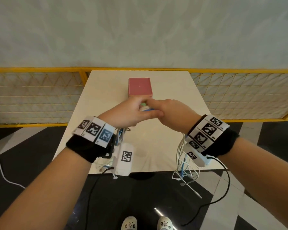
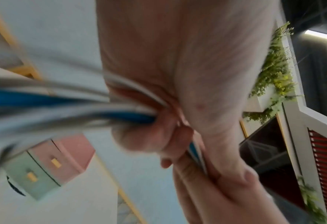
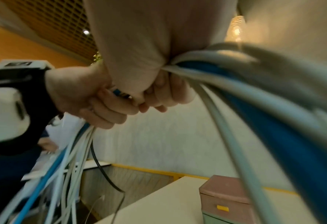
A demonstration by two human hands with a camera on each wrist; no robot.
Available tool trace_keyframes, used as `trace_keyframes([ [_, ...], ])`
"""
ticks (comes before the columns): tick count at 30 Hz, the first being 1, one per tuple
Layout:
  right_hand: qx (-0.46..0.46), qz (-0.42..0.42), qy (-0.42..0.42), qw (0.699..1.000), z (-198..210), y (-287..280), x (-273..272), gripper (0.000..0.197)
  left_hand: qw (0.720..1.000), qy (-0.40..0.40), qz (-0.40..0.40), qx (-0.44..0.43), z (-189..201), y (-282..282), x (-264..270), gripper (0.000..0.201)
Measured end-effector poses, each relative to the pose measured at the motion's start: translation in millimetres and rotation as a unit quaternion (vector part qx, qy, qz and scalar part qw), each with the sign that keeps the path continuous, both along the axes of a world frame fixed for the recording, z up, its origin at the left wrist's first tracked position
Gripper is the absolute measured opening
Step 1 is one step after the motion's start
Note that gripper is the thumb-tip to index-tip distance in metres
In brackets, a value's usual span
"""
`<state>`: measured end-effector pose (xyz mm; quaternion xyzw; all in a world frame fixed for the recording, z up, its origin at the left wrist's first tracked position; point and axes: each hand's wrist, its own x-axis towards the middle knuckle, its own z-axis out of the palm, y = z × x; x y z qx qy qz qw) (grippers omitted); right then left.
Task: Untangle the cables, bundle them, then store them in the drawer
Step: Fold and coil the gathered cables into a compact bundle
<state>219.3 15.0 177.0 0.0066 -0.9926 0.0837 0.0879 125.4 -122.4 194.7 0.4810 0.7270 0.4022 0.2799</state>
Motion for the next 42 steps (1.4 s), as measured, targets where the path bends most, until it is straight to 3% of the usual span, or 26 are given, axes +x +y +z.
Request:
trace_keyframes([
  [3,-0.159,0.012,0.06,0.985,2.9,9.2,7.9,0.013,0.998,0.02,0.015,0.05,1.7,4.0,-2.3,0.021],
  [6,-0.217,-0.009,0.034,0.976,3.1,7.2,13.4,0.025,0.994,0.048,0.061,0.072,-1.2,5.4,-8.4,0.027],
  [7,-0.185,-0.029,0.005,0.982,-0.2,8.4,12.5,0.019,0.993,0.059,0.067,0.074,-2.3,6.2,-9.9,0.029],
  [9,0.014,-0.06,-0.002,0.998,-4.4,12.7,9.3,0.017,0.992,0.096,0.062,0.053,-5.3,8.2,-12.6,0.031],
  [11,0.193,-0.066,-0.01,0.979,-4.2,16.0,7.7,0.019,0.987,0.151,0.042,0.018,-8.4,9.3,-13.9,0.035],
  [14,0.233,-0.045,-0.06,0.969,3.7,20.0,6.6,0.021,0.988,0.154,0.016,-0.021,-2.1,6.9,-16.4,0.032],
  [19,0.184,-0.003,-0.026,0.983,18.9,14.9,2.1,0.019,0.995,0.072,-0.02,-0.062,13.2,13.4,-20.0,0.023],
  [24,-0.084,-0.017,-0.003,0.996,27.9,27.3,-3.9,0.034,0.99,0.132,-0.018,-0.047,5.3,26.0,-15.5,0.034],
  [30,-0.068,0.021,-0.01,0.997,24.5,39.3,-11.3,0.016,0.986,0.16,-0.026,-0.045,-1.6,25.8,-20.6,0.03],
  [32,-0.069,0.008,0.0,0.998,20.1,41.9,-10.9,0.017,0.992,0.127,-0.015,-0.021,-3.8,23.5,-21.3,0.028],
  [37,-0.103,-0.022,0.023,0.994,16.3,49.5,-12.0,0.016,0.999,-0.045,0.006,0.006,-5.8,23.9,-13.6,0.029],
  [40,-0.149,-0.034,0.097,0.983,20.6,48.9,-18.1,0.02,0.996,-0.079,0.014,0.041,1.7,26.1,-9.4,0.031],
  [42,-0.217,-0.052,0.168,0.96,20.0,46.3,-20.7,0.027,0.991,-0.082,0.037,0.097,13.9,25.9,-11.3,0.031],
])
